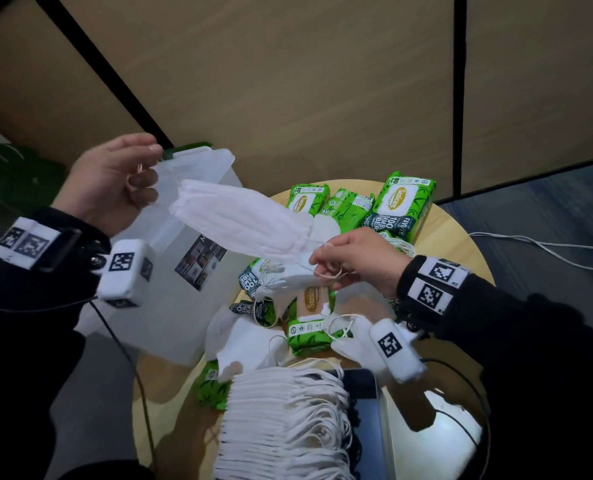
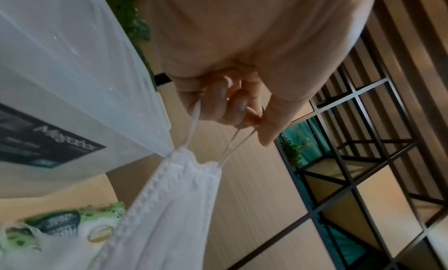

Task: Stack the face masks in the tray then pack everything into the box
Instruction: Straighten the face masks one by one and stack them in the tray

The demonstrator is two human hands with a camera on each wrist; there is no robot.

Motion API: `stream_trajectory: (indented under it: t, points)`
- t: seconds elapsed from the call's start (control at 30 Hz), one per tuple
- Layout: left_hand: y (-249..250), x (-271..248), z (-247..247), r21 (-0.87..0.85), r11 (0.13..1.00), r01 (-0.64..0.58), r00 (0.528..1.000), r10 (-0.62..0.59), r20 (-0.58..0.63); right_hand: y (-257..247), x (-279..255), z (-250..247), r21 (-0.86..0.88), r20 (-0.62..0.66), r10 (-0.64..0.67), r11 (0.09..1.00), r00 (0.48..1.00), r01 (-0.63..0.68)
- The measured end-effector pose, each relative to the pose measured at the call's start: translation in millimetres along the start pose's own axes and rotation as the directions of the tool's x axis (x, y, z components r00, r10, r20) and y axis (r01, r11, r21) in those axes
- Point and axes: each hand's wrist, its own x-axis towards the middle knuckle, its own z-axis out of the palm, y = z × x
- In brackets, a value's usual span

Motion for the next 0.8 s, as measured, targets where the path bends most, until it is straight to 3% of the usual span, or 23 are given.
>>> stream_trajectory:
  t: [0.23, 0.37, 0.43, 0.57, 0.67, 0.8]
  points:
    - [-37, 1, -15, 0.063, 0.994, 0.092, 0.993, -0.087, -0.076, -4, 4, -6, 0.258, -0.169, 0.031, 0.966, 0.985, 0.014]
    - [-52, 5, -15, 0.123, 0.984, 0.131, 0.988, -0.12, -0.097, -11, 10, -14, 0.572, -0.227, 0.101, 0.818, 0.969, 0.049]
    - [-56, 4, -13, 0.188, 0.97, 0.155, 0.988, -0.157, -0.006, -17, 13, -23, 0.648, -0.257, 0.104, 0.756, 0.961, 0.092]
    - [-67, -3, -4, 0.458, 0.875, 0.155, 0.928, -0.288, 0.237, -23, 18, -54, 0.561, -0.417, 0.129, 0.815, 0.9, 0.143]
    - [-87, 3, 7, 0.503, 0.853, 0.139, 0.927, -0.29, 0.236, -23, 18, -76, 0.419, -0.524, 0.141, 0.901, 0.84, 0.11]
    - [-130, 7, 45, 0.398, 0.867, 0.301, 0.893, -0.402, 0.201, -12, 19, -89, 0.221, -0.61, 0.145, 0.975, 0.779, -0.009]
